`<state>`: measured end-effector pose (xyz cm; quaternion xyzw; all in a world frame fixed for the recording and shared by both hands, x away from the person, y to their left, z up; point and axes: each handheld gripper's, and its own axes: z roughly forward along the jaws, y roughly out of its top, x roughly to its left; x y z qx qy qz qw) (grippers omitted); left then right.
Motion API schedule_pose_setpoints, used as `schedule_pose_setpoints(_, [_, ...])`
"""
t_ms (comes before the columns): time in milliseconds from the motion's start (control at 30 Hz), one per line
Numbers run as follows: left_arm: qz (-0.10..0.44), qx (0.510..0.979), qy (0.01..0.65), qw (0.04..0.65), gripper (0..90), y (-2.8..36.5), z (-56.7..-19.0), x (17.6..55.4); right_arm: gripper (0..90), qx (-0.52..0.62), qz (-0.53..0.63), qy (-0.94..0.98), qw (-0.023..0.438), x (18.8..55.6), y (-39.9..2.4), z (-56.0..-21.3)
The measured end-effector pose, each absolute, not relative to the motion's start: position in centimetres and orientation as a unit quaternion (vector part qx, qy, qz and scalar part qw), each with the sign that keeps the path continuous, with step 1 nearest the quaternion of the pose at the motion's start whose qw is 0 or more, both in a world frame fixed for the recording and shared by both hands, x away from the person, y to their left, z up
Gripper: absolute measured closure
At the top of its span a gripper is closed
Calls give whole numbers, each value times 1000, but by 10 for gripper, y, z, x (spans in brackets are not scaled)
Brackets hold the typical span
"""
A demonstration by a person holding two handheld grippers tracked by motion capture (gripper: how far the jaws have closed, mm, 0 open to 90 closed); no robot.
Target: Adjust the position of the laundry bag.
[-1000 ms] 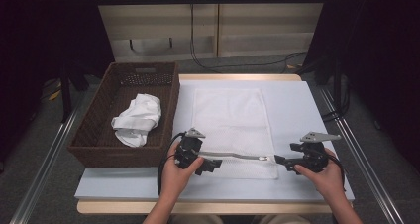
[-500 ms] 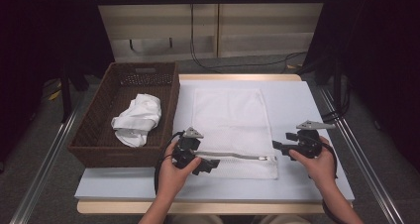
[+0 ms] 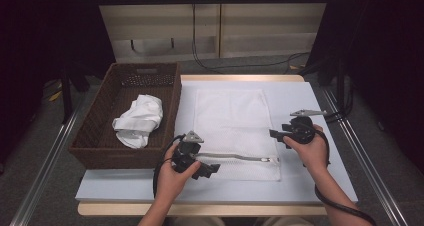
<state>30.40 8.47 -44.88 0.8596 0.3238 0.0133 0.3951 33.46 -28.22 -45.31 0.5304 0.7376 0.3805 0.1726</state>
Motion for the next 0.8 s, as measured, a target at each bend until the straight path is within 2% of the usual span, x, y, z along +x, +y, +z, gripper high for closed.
schedule_pose_setpoints(400, [4, 856, 325, 403, 19, 85, -449, 303, 497, 554, 357, 734, 164, 360, -275, -456])
schedule_pose_setpoints(667, [8, 854, 321, 409, 19, 83, -445, 302, 569, 577, 344, 726, 150, 367, -272, -466])
schedule_pose_setpoints(800, [9, 855, 319, 408, 19, 83, -445, 302, 583, 582, 334, 725, 156, 369, -271, -472])
